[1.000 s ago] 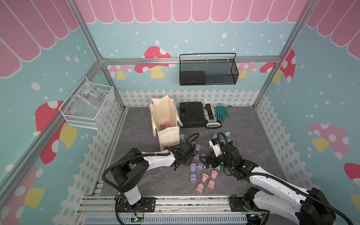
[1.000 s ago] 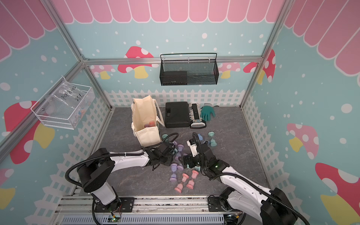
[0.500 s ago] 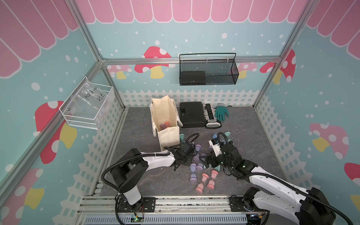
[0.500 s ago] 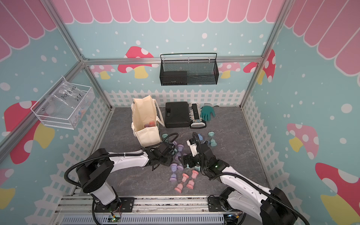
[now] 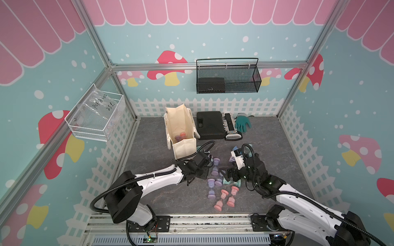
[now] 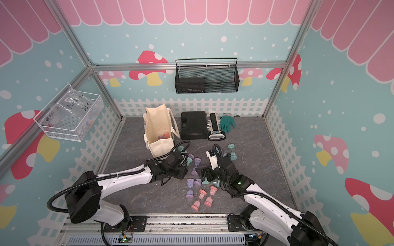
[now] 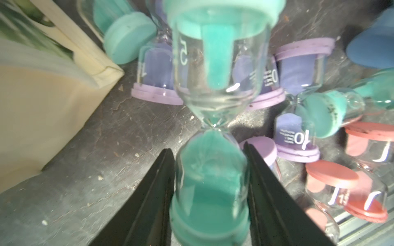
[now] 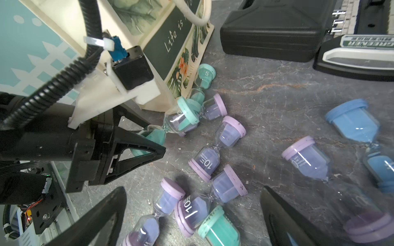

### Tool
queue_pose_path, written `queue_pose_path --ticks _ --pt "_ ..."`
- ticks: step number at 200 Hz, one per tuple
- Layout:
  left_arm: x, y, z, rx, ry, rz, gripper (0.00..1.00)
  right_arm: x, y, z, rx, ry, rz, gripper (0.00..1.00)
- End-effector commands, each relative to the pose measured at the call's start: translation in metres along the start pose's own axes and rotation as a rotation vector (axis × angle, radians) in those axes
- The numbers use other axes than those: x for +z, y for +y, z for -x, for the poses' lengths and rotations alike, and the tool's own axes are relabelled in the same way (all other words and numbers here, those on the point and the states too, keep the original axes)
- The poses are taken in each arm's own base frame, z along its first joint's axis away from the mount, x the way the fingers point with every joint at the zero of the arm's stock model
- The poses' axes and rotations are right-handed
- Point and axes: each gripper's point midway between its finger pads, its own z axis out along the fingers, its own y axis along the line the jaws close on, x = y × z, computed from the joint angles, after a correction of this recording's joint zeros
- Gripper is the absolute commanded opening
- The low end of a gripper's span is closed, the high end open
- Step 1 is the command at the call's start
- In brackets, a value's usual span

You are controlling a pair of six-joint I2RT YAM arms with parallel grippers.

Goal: Put the hourglass into the canvas bag
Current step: Pick up the hourglass from the center of the board, then place the hourglass in the canvas bag.

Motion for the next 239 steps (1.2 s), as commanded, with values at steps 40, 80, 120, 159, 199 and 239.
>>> queue_pose_path --ticks 40,80,120,159,199,239 --pt "-0.077 -0.017 0.056 0.003 -0.179 -0.06 0.33 -0.025 0.019 0.058 -0.093 -0.153 0.035 1.0" --pt "-0.122 -0.02 0.085 0.006 -0.275 -0.072 0.32 -0.033 0.031 0.082 -0.14 -0.201 0.064 1.0" --pt "-0.162 -0.011 0.111 -0.01 -0.358 -0.025 0.3 -0.04 0.048 0.104 -0.169 -0.249 0.123 1.0" --pt "-0.196 0.001 0.136 -0.051 -0.452 0.011 0.29 -0.04 0.061 0.119 -0.191 -0.274 0.174 1.0" --pt "-0.211 0.035 0.155 -0.129 -0.496 0.136 0.24 -0.037 0.069 0.133 -0.203 -0.307 0.205 1.0" --pt "-0.206 0.067 0.173 -0.236 -0.502 0.203 0.22 -0.027 0.074 0.143 -0.206 -0.32 0.231 1.0"
